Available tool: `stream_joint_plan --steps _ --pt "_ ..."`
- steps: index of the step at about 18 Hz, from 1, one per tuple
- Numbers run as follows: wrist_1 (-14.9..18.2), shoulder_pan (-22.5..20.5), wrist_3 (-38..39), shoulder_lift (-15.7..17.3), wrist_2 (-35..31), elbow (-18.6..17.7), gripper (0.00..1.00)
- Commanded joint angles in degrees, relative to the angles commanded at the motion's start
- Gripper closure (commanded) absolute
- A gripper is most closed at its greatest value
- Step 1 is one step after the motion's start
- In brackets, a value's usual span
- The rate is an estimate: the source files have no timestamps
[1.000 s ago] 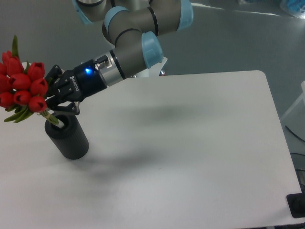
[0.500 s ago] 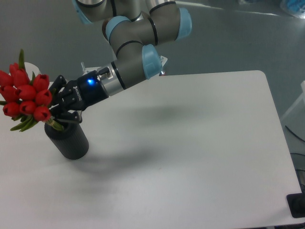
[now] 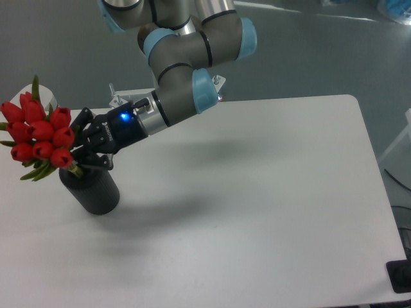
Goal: Insert the flowers into the vase
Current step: 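Lower the tulip stems down into the black vase opening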
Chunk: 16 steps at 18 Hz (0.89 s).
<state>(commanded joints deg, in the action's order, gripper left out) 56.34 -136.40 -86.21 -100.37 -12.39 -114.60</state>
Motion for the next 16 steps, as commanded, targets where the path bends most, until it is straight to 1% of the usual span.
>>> stream_joint_plan --steps 8,13,16 --pt "0.0 -0.2 -2.7 0.1 0.0 -2.8 0.92" --pt "-0.1 -0.3 -5.2 0.0 -0.1 -4.6 0.88" --pt "-0.1 -0.3 -7.1 -0.1 -0.1 -5.5 0.83"
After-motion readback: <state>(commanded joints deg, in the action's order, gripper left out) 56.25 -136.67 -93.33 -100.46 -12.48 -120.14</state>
